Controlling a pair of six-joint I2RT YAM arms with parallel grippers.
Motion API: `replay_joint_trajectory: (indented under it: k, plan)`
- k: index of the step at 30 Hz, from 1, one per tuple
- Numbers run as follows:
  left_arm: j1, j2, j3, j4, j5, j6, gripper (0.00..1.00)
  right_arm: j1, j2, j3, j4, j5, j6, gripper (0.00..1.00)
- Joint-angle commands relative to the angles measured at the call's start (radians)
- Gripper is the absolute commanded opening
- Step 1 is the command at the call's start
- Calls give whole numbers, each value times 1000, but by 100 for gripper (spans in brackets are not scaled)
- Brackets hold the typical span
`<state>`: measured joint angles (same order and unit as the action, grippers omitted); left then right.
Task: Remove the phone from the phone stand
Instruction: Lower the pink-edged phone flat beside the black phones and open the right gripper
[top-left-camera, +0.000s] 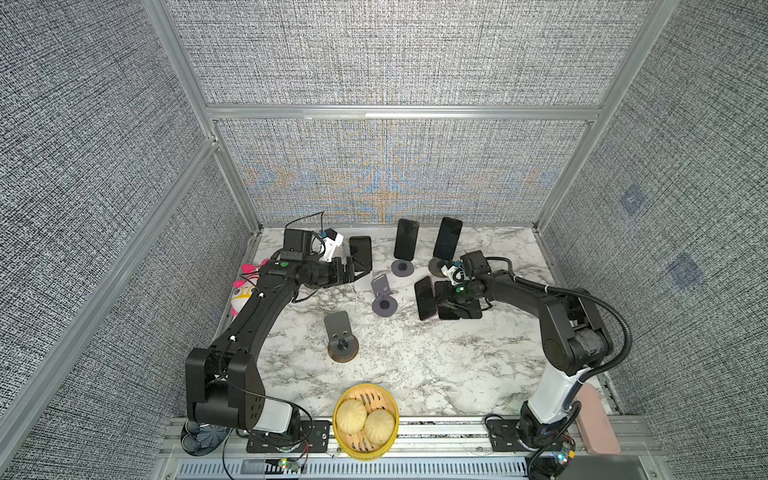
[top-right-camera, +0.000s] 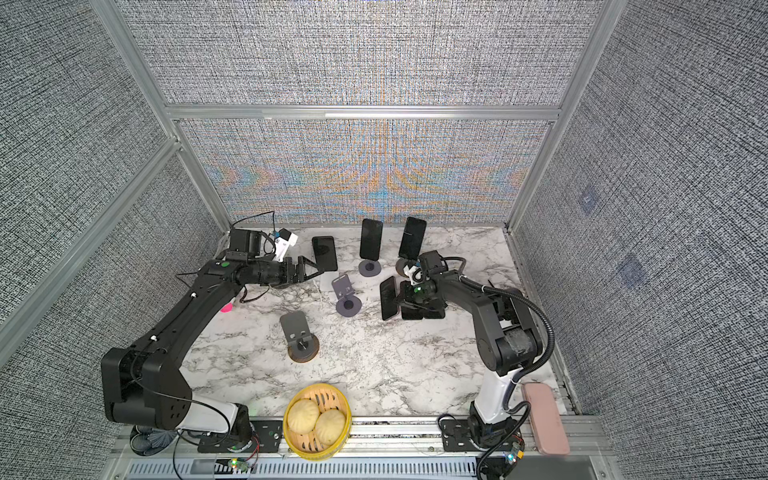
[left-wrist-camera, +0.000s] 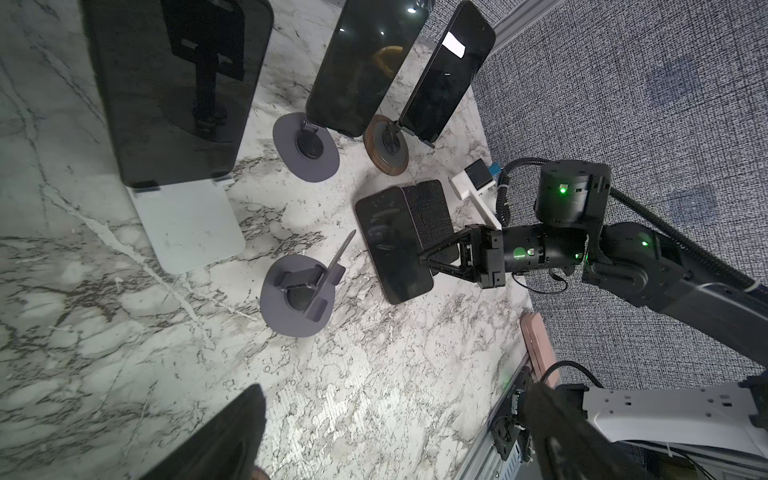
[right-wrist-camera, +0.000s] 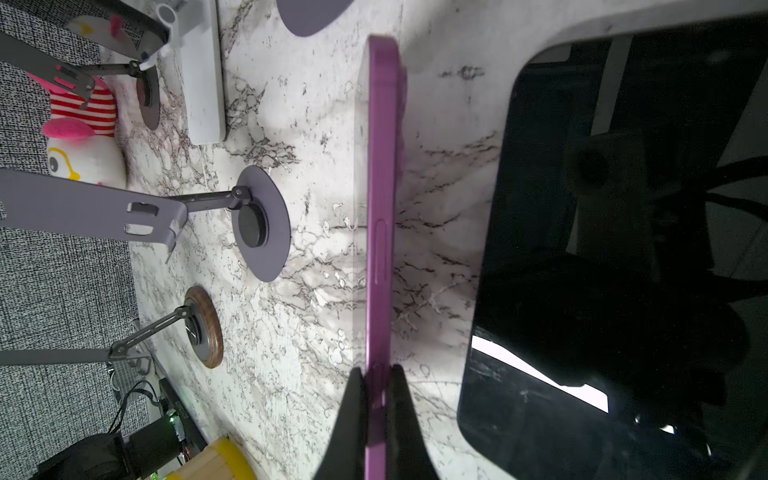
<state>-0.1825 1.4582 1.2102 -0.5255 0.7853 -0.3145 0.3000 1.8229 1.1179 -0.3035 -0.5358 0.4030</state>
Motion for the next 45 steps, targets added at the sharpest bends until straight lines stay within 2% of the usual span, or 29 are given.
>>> replay_joint_trajectory:
  k: [1,45]
  plan:
    - [0,2,9,-1,-1,13,99,1,10,-7,-37,69,-22,0]
    - [4,-1,14,-12,-12,18,99,-2,42,-32,-31,132,-17,18]
